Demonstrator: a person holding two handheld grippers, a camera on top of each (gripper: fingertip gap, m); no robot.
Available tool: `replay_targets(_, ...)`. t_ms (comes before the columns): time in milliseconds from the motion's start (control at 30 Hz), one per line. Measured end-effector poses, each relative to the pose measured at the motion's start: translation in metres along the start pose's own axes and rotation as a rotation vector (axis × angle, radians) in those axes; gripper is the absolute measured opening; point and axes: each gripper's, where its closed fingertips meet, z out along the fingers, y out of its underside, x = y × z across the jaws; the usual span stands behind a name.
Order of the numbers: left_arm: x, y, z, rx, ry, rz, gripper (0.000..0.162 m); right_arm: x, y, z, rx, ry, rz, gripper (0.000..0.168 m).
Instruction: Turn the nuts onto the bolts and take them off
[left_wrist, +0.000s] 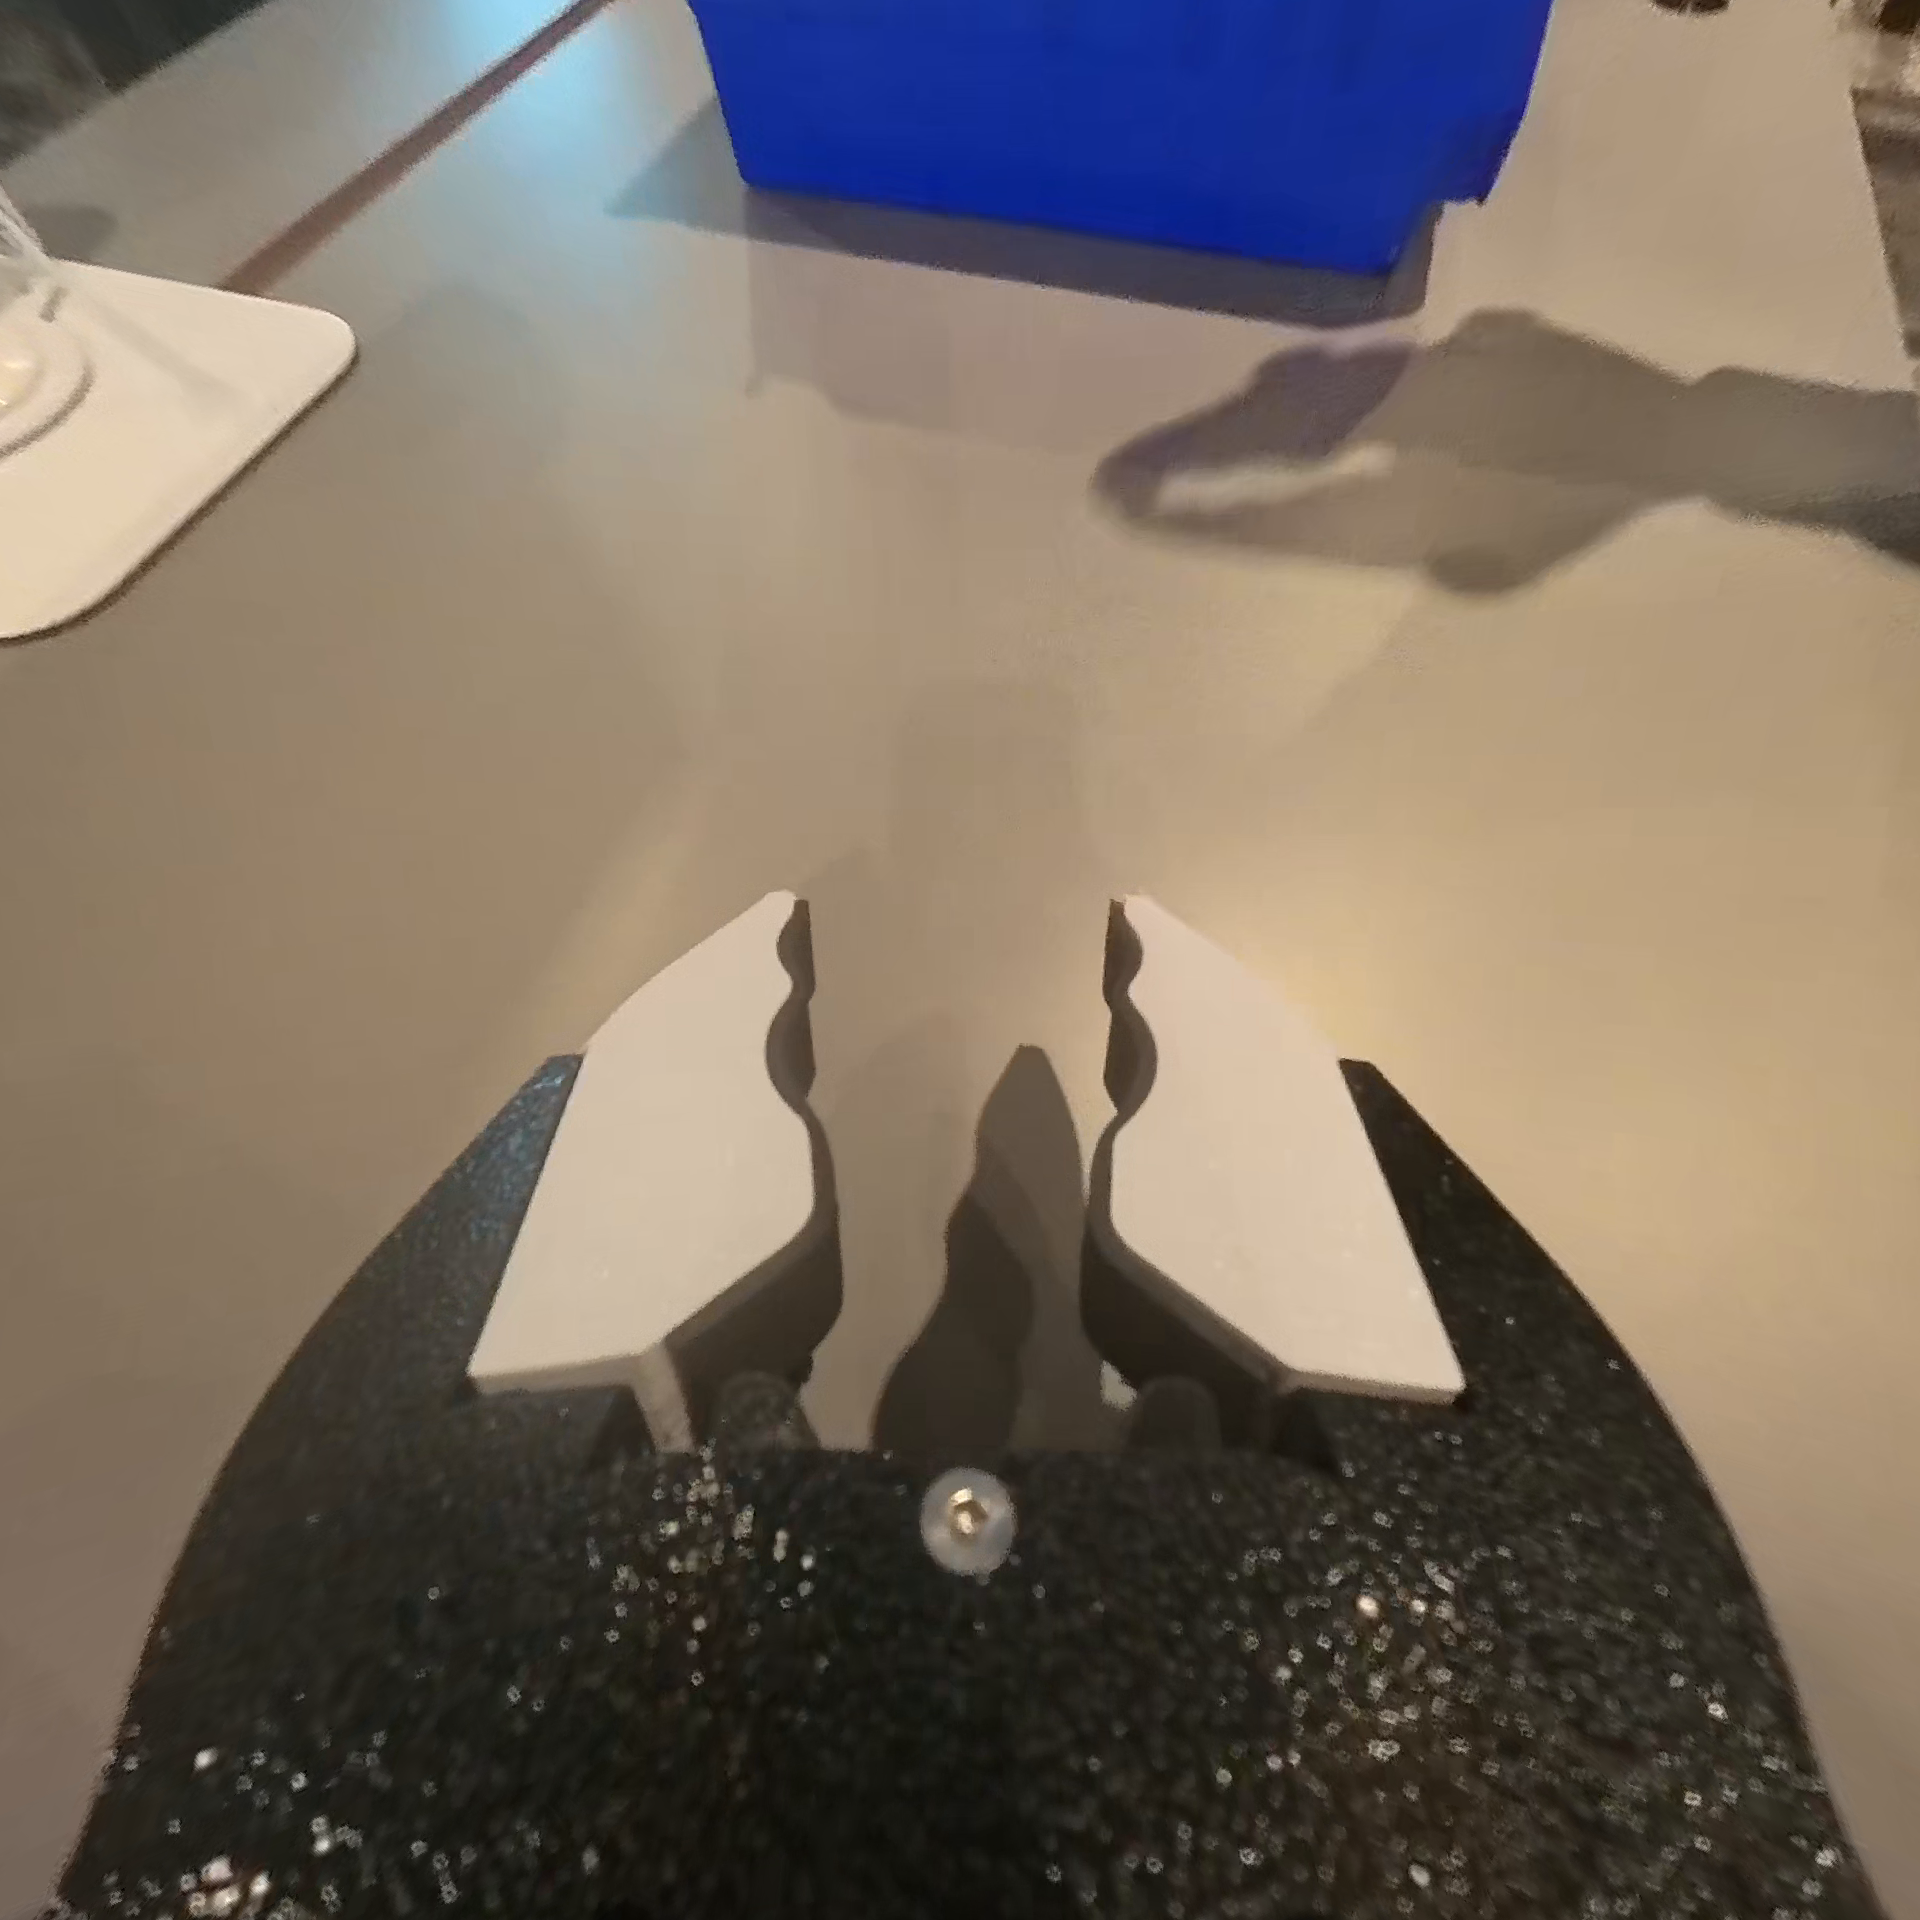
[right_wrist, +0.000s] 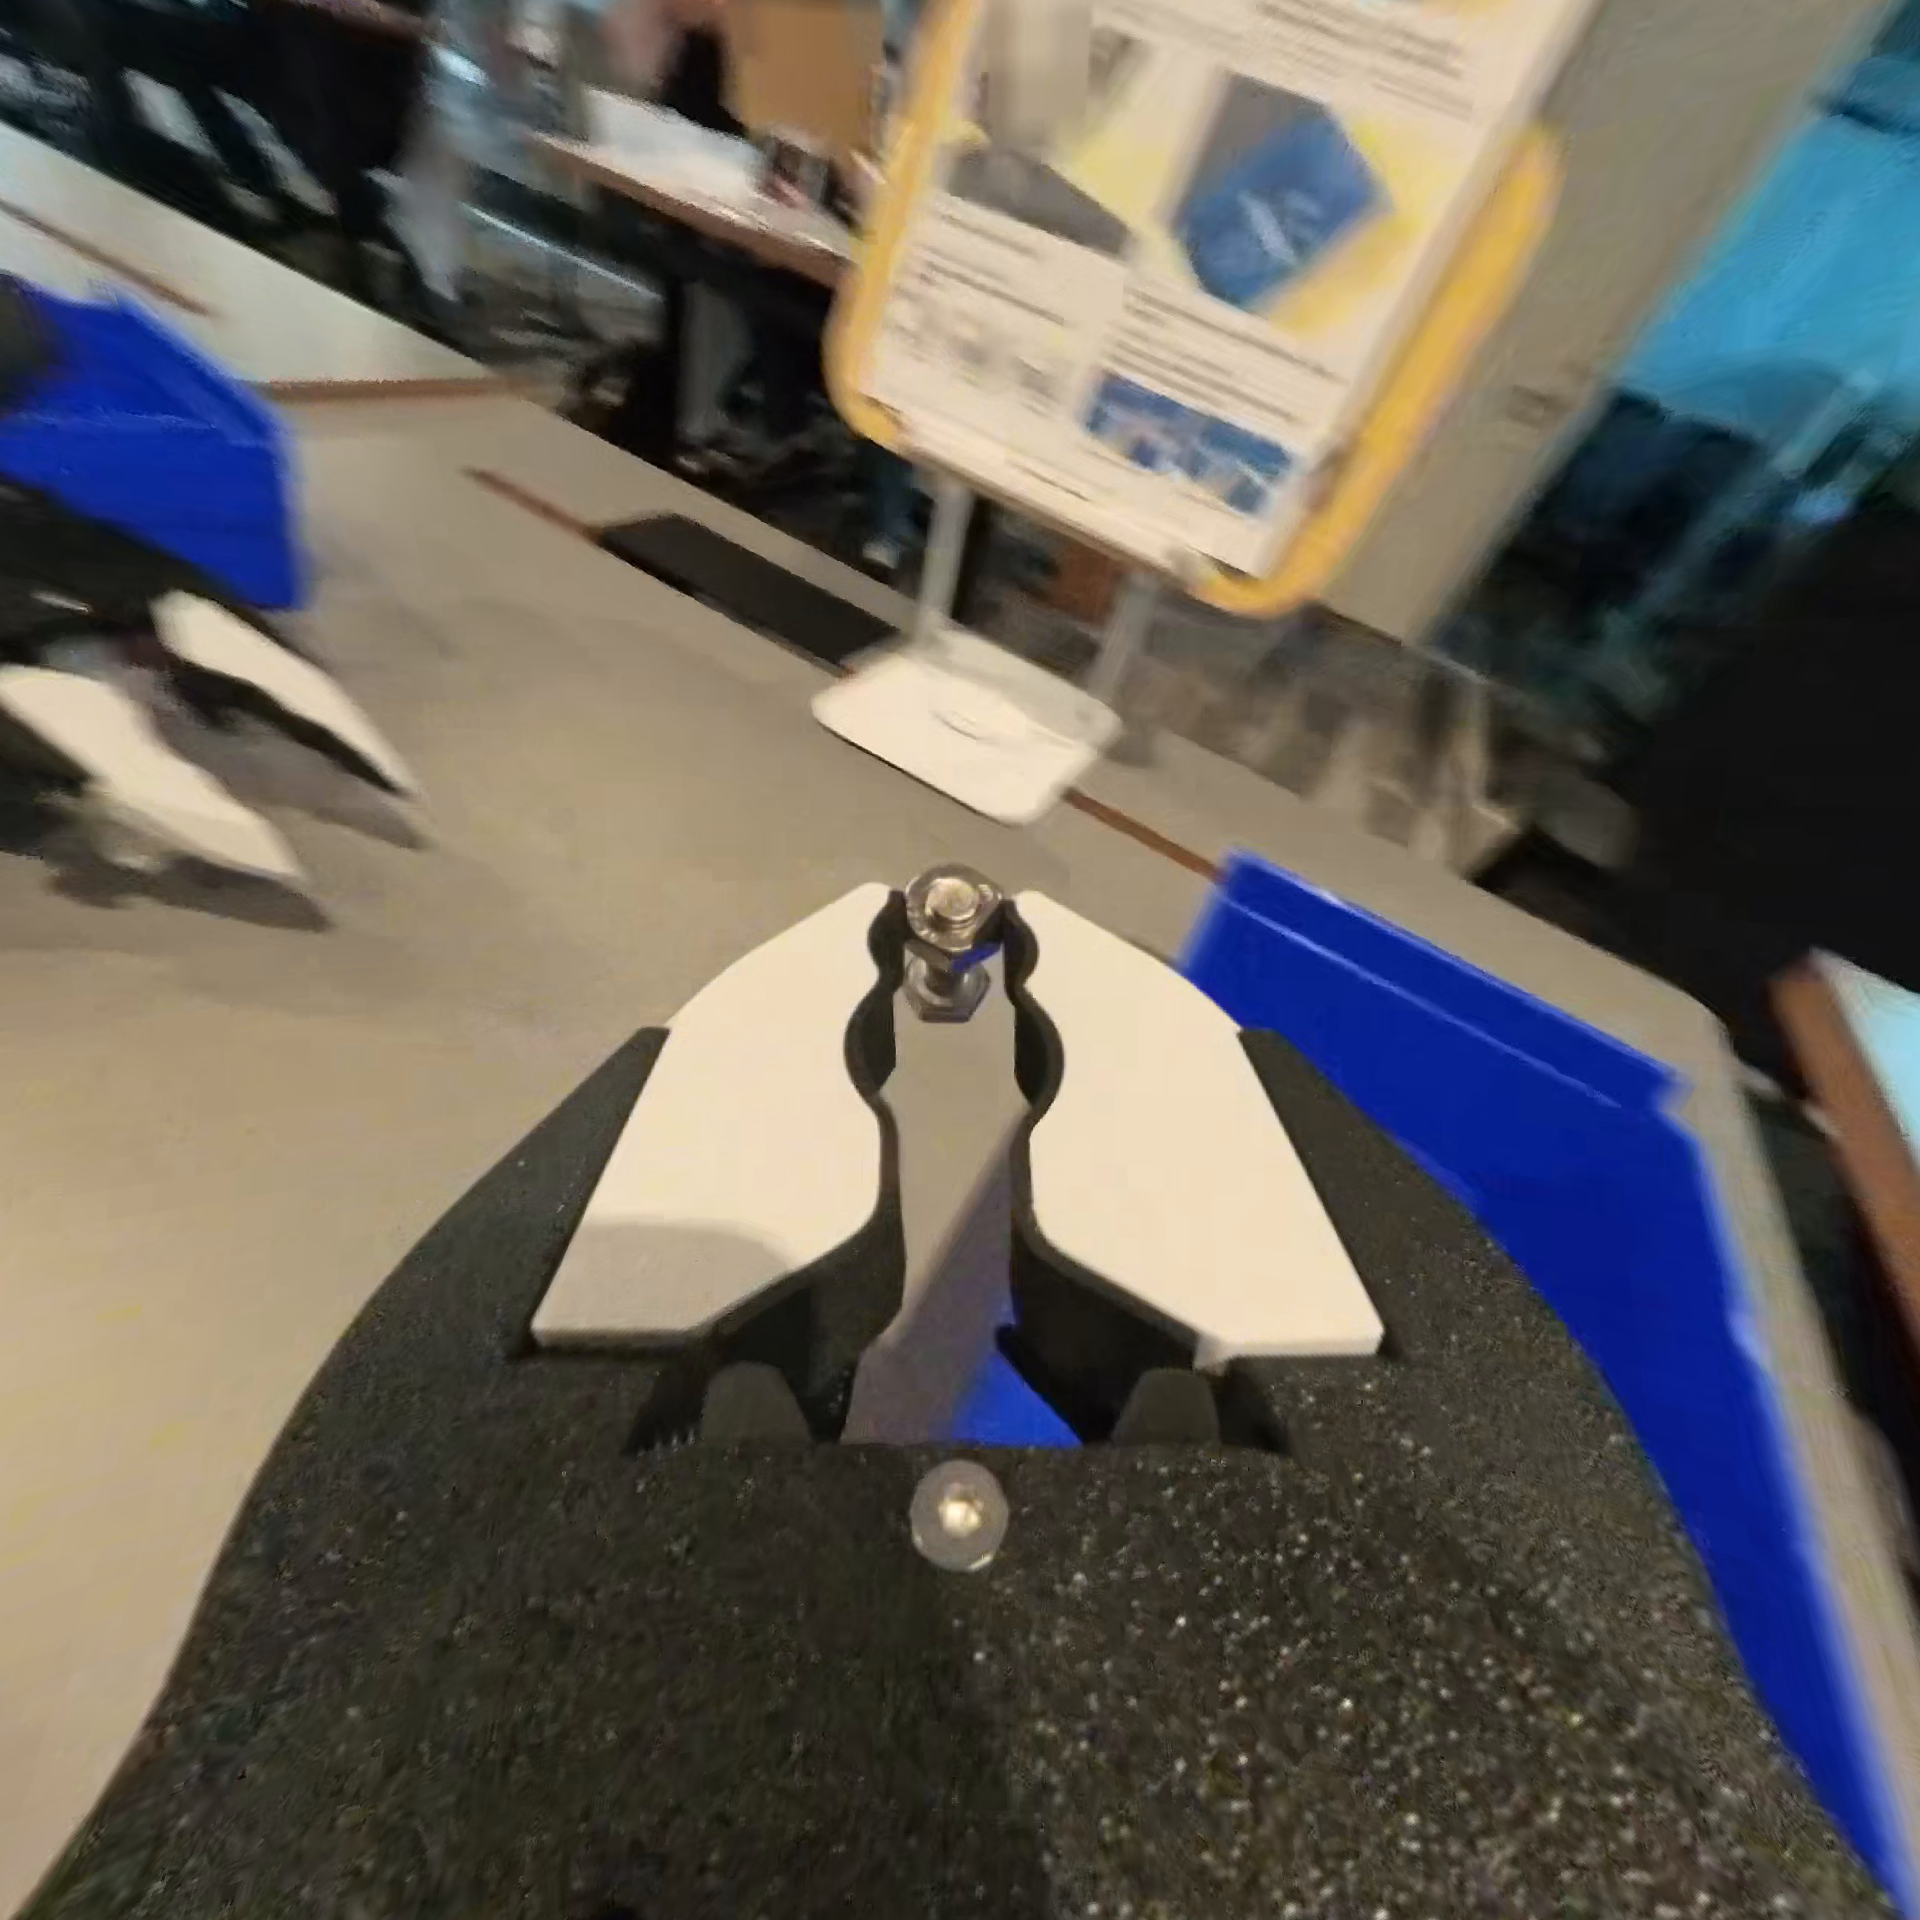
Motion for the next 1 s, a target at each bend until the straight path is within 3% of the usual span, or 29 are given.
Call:
replay_targets(67,-0.001,-0.002,-0.001,0.014,0.003,-0.009,0.053,0.049,0.028,-0.015,-0.09,0.089,0.049,0.018)
replay_targets(200,-0.001,-0.003,-0.001,0.023,0.004,-0.014,0.052,0.105,0.097,-0.012,-0.271,0.076,0.18,0.018)
replay_targets(300,-0.002,-0.004,-0.002,0.025,-0.006,-0.002,0.051,0.117,0.139,0.003,-0.373,0.024,0.193,0.018)
replay_targets(500,-0.004,-0.005,-0.005,0.042,-0.016,0.019,0.047,0.132,0.188,0.019,-0.584,0.064,0.122,0.018)
replay_targets(767,-0.005,-0.006,-0.008,0.047,-0.051,0.101,0.046,0.128,0.219,0.022,-0.747,0.015,0.126,0.021)
replay_targets(900,-0.008,-0.004,-0.006,0.03,-0.094,0.152,0.046,0.133,0.202,0.024,-0.655,0.055,0.122,0.028)
replay_targets(1000,-0.01,-0.004,-0.005,0.035,-0.114,0.163,0.046,0.137,0.164,0.019,-0.551,0.115,0.091,0.029)
